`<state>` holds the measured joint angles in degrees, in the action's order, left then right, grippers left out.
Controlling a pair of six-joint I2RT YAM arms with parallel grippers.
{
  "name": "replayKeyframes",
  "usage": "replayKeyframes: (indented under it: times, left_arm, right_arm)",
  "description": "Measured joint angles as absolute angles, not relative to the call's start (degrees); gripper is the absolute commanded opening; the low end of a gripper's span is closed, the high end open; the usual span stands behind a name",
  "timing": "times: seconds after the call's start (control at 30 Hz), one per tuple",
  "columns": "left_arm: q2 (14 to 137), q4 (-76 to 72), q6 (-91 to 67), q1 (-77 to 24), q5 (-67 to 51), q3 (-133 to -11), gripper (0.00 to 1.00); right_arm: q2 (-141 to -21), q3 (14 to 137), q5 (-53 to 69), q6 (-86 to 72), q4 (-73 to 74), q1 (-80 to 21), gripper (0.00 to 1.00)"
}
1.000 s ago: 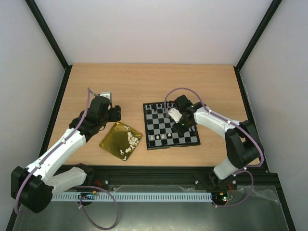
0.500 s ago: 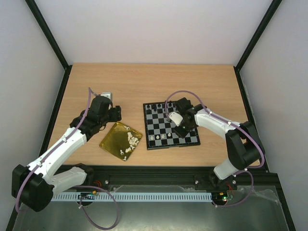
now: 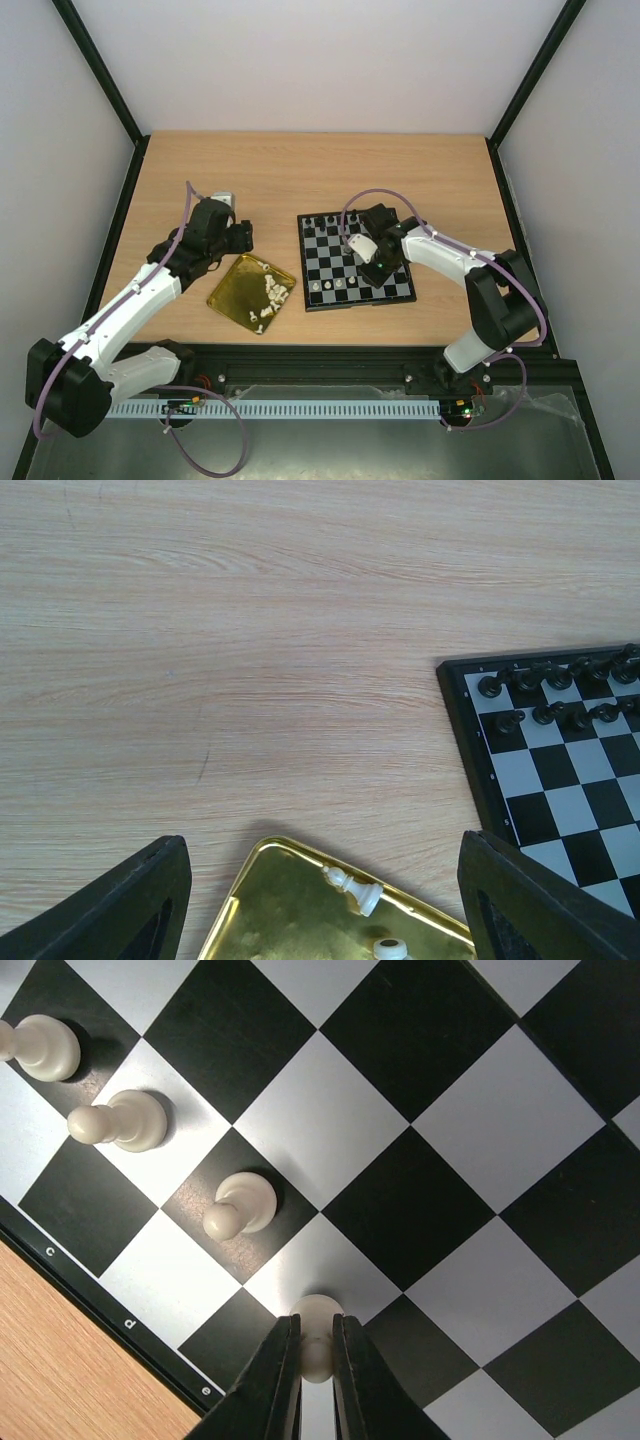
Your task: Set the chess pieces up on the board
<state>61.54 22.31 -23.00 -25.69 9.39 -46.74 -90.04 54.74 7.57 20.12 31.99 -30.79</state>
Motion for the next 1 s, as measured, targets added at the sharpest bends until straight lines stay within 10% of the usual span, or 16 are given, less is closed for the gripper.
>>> replayKeyframes:
  times: [0.77, 1.0]
  left_arm:
    - [62.3, 22.3, -23.2, -25.7, 9.0, -46.8, 0.75]
    - [65.7, 22.5, -24.6, -25.7, 5.7, -46.8, 0.59]
  right_arm:
    - [-89.8, 54.8, 8.3, 19.0, 31.5, -30.9, 0.3]
    - [-79.8, 54.9, 14.0, 17.4, 31.8, -24.8, 0.34]
